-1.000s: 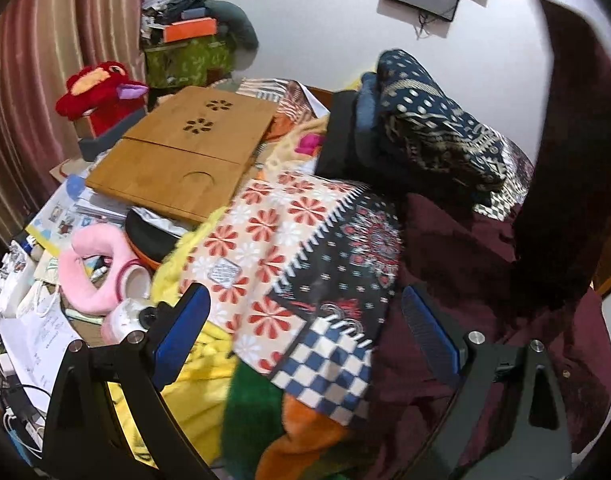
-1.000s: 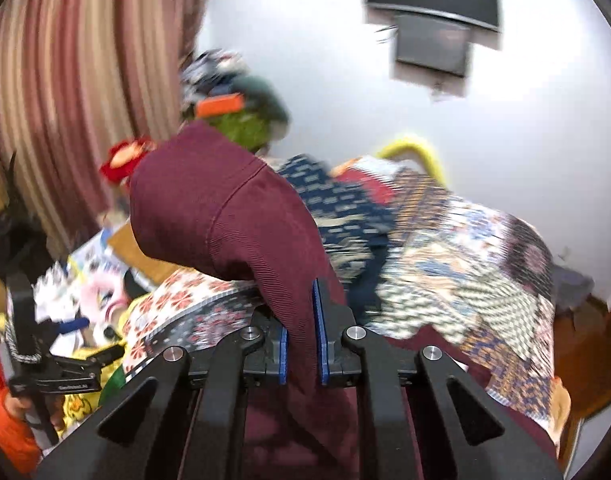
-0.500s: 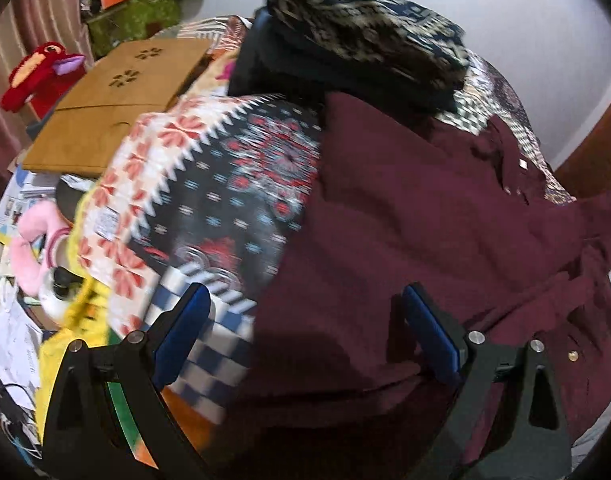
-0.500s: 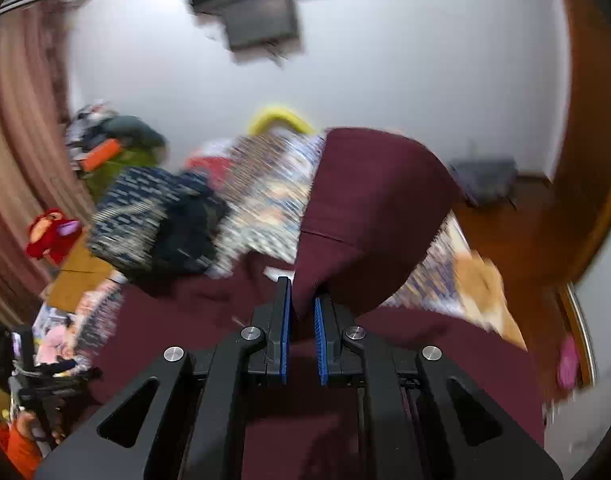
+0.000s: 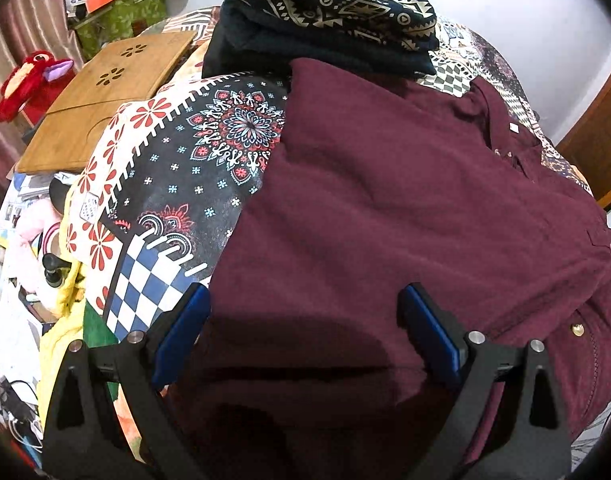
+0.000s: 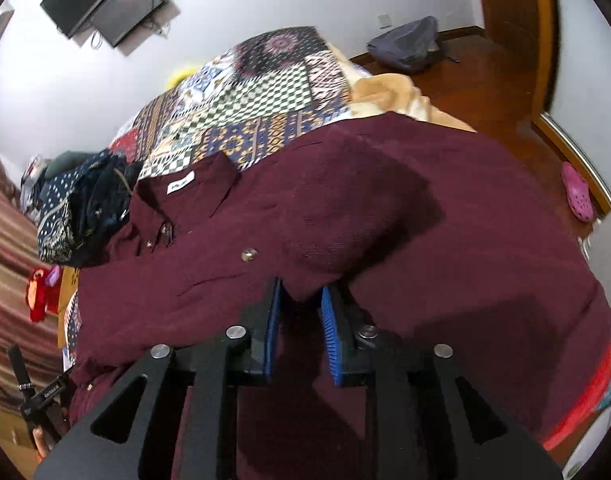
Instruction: Fold large clothes
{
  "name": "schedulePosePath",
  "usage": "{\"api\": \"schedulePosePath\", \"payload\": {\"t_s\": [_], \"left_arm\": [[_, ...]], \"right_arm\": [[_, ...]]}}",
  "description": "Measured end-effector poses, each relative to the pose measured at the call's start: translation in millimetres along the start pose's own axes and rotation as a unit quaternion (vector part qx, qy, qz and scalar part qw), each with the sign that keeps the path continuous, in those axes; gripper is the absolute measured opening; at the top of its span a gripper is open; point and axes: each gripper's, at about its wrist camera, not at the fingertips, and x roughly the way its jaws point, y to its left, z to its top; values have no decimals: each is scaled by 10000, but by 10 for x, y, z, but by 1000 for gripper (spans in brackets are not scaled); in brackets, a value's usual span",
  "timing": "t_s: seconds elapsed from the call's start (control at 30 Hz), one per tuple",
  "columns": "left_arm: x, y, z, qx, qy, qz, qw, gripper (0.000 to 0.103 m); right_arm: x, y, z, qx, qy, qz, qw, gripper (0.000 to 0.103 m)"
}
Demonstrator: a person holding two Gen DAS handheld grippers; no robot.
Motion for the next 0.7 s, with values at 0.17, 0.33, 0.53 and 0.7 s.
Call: {"api": "schedulePosePath", "payload": {"t_s": [0.17, 0.33, 0.53, 0.7], "left_arm": [[-49, -54, -2, 36, -39, 19, 10000, 97], [-138, -192, -4, 182, -127, -66, 9997, 97], [-241, -479, -34, 506, -197, -272, 9982, 97], [-320, -752, -118, 920, -260, -370, 9947, 97]], "right_arm": [[-185, -171, 15, 47, -95, -520, 9986, 27], [-395, -220, 119, 276, -499, -475, 9972, 53], [-236, 24, 389, -67, -637, -580, 9963, 70], [108, 19, 404, -220, -297, -996, 9943, 70]]}}
